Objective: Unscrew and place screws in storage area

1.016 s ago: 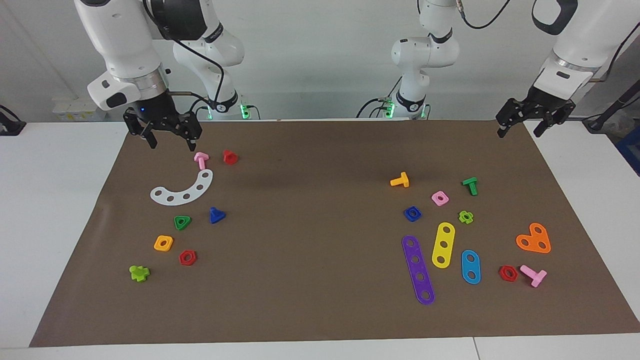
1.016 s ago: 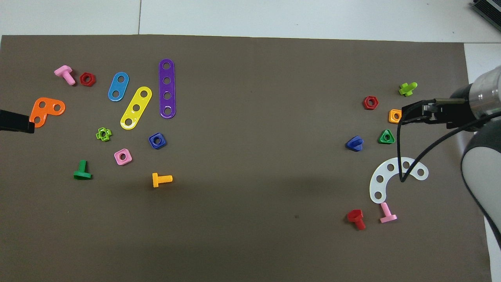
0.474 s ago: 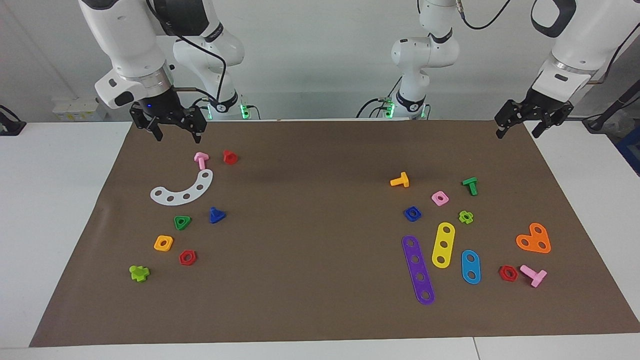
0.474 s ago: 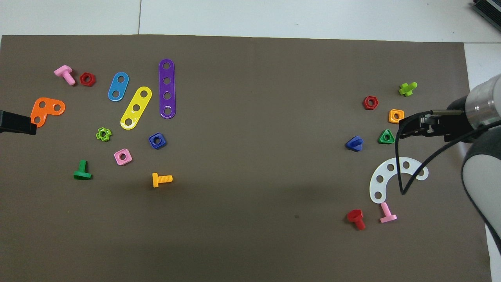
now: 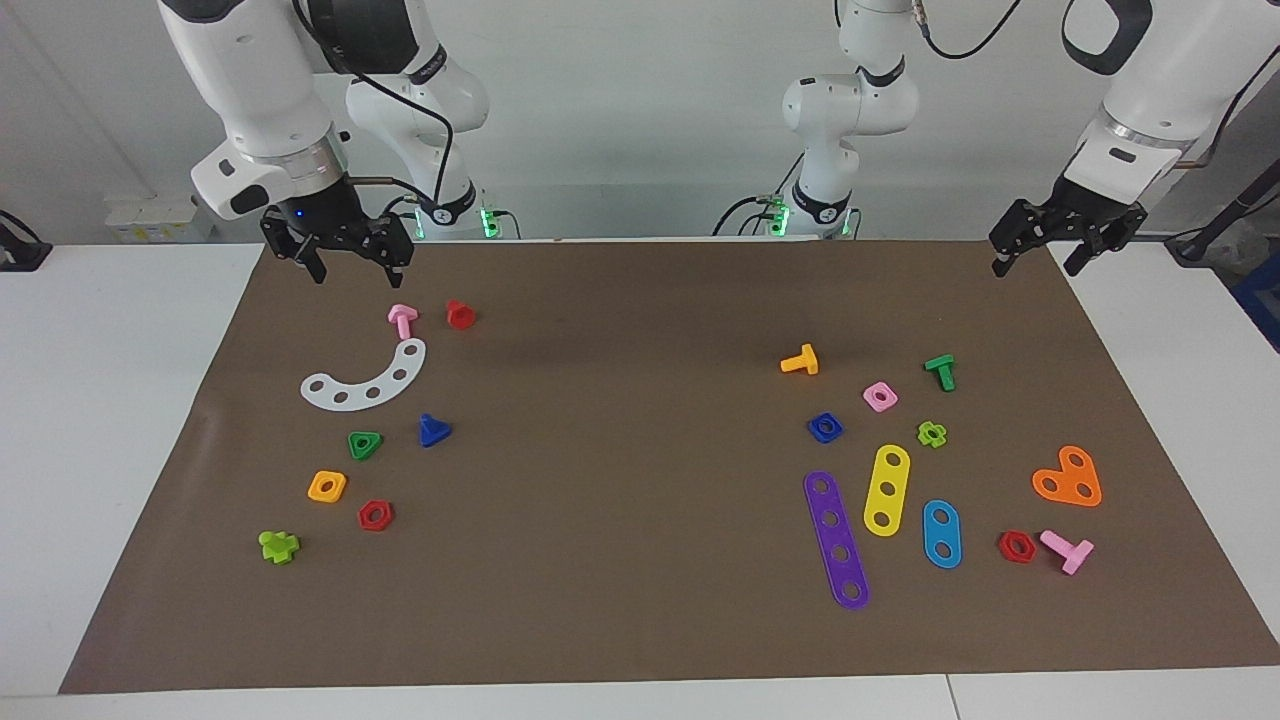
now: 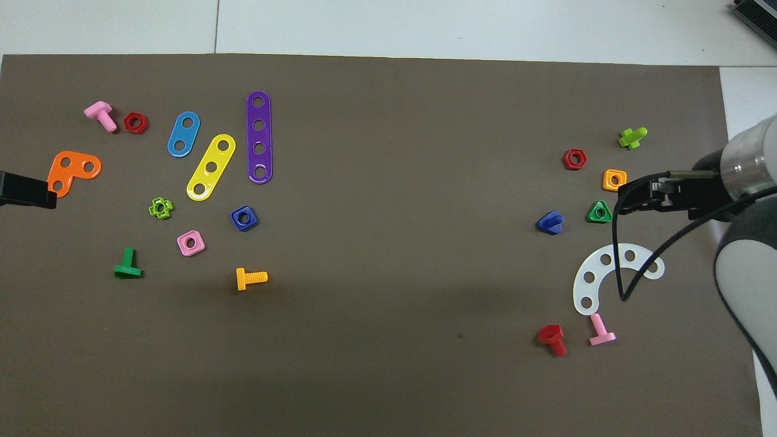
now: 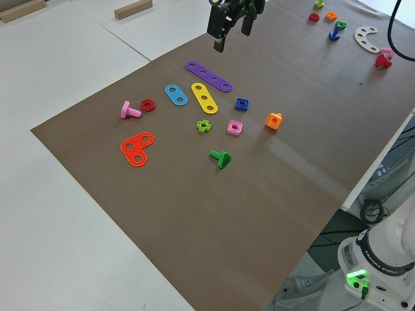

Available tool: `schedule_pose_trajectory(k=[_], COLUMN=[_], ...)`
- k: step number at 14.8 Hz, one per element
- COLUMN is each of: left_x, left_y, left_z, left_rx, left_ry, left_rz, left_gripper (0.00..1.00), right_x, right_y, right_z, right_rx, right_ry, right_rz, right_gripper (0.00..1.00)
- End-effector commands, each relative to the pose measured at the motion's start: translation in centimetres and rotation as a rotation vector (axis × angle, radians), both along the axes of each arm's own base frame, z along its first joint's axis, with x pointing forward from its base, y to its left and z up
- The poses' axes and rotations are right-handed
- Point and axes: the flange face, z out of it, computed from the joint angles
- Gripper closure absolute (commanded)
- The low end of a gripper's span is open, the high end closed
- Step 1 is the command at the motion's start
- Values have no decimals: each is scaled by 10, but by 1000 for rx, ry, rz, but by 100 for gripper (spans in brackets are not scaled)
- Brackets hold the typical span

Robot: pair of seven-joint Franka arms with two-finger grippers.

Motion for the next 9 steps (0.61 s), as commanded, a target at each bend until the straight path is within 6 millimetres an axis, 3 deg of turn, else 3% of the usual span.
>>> schedule_pose_trajectory(k=[1, 9], left_x=[-7, -5], left_y=[2, 2], left_z=[1, -2], left_rx=[-1, -1], left_ry=[-16, -24], left_rz=[11, 12], left_gripper=[0, 0], right_x=[-6, -3], right_y=[-3, -3], right_z=[2, -1], right_rx=[21, 24], right_ry=[-32, -50], right_rz=[19, 37], right_gripper=[1, 1])
